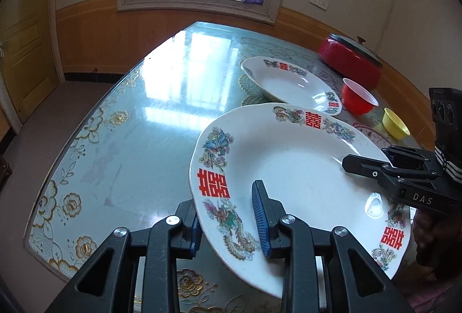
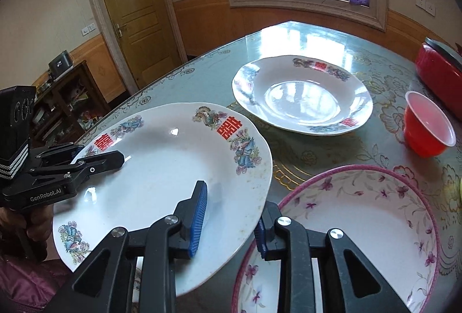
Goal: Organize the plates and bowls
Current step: 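Carry the held plate and lower it onto the pink-rimmed floral plate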
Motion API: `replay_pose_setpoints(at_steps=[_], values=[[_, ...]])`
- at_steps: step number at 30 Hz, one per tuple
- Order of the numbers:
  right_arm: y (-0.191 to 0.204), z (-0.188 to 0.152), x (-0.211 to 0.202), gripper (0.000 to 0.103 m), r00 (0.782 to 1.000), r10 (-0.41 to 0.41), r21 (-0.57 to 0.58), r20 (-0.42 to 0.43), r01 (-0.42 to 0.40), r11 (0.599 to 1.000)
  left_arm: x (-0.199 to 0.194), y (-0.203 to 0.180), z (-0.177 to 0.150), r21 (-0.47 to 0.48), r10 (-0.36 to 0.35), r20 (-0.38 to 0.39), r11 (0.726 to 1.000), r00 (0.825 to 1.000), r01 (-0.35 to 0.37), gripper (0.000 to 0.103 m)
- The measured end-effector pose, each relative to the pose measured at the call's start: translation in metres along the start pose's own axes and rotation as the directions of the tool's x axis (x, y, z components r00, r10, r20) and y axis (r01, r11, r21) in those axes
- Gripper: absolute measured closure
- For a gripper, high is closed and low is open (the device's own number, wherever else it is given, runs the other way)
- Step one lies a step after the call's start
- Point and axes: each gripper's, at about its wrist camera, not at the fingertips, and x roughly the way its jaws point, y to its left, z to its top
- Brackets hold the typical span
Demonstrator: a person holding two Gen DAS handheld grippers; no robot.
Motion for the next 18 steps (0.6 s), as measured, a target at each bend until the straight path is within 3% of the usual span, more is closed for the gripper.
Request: replay_pose_setpoints(at_steps=[7, 14, 18], values=[[-0.035, -0.015, -0.05, 0.074, 0.991, -0.118, 0.101, 0.064, 0.111, 0.989, 0.01, -0.053, 0.026, 0.122, -0.104, 0.009, 0.987, 0.995, 0.102, 0.072], [-0.081, -0.051, -0.09, 0.074, 0.964, -0.264, 0.233, 0.04, 0.248, 0.94, 0.042, -0.123, 0.034, 0.229, -0.217, -0.065, 0.947, 0.974, 0.226, 0.071], [-0.1, -0.07, -0.097, 0.074, 0.955, -0.298, 0.282, 0.003, 0.285, 0.916, 0.063, -0.15, 0.034, 0.25, -0.249, -0.123, 0.929, 0.961, 0.272, 0.071]])
